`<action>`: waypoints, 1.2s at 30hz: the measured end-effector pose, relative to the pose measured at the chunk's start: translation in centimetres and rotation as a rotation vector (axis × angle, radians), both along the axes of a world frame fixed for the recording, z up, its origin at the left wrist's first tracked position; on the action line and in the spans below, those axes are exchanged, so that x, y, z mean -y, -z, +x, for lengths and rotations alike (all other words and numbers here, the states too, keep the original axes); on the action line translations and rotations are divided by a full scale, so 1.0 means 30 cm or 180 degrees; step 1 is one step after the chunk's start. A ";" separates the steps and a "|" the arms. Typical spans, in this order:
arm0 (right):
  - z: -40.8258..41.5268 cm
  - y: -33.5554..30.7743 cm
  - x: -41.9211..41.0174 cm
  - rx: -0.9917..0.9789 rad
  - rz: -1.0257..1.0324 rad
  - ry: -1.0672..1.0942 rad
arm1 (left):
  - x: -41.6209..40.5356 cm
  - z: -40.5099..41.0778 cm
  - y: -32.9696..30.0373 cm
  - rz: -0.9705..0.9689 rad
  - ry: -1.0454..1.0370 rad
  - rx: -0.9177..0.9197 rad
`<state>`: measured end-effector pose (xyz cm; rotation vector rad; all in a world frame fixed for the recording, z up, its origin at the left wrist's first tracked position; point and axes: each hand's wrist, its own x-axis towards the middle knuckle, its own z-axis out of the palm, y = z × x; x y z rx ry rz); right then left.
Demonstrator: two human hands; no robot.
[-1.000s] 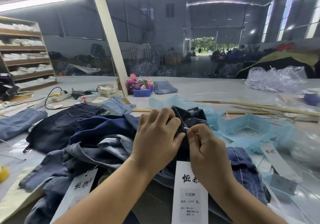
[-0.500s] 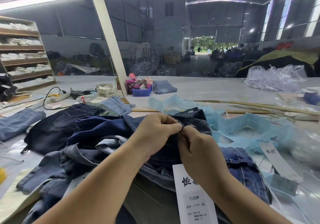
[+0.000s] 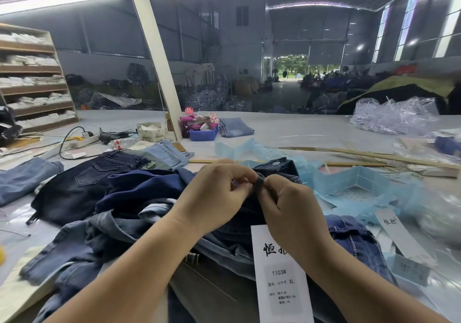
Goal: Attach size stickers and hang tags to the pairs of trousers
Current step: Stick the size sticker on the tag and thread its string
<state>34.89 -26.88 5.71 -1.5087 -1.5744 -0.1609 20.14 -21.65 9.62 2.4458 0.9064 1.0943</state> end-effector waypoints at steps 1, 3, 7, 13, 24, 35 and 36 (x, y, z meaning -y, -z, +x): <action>0.001 -0.001 0.001 0.0003 0.0033 0.0002 | 0.000 -0.002 -0.004 0.0044 -0.0004 -0.0043; 0.000 -0.002 0.001 0.0009 0.0064 -0.0012 | 0.000 -0.006 -0.009 0.0082 0.0009 -0.0076; -0.002 -0.006 -0.003 0.0078 0.0073 -0.0070 | -0.002 -0.010 -0.010 0.0248 -0.0087 -0.0228; 0.006 -0.039 -0.016 0.0284 0.0088 -0.0250 | -0.020 -0.020 0.012 0.0320 -0.0122 -0.0121; 0.034 -0.089 -0.033 0.1129 0.0083 -0.0476 | -0.046 -0.038 0.010 -0.1328 0.0436 0.0621; 0.090 -0.175 -0.102 0.1629 -0.0065 -0.1044 | -0.073 -0.013 0.040 -0.0874 0.0156 0.1002; 0.090 -0.164 -0.102 0.1551 -0.0047 -0.1097 | -0.074 -0.014 0.043 -0.0975 0.0189 0.1010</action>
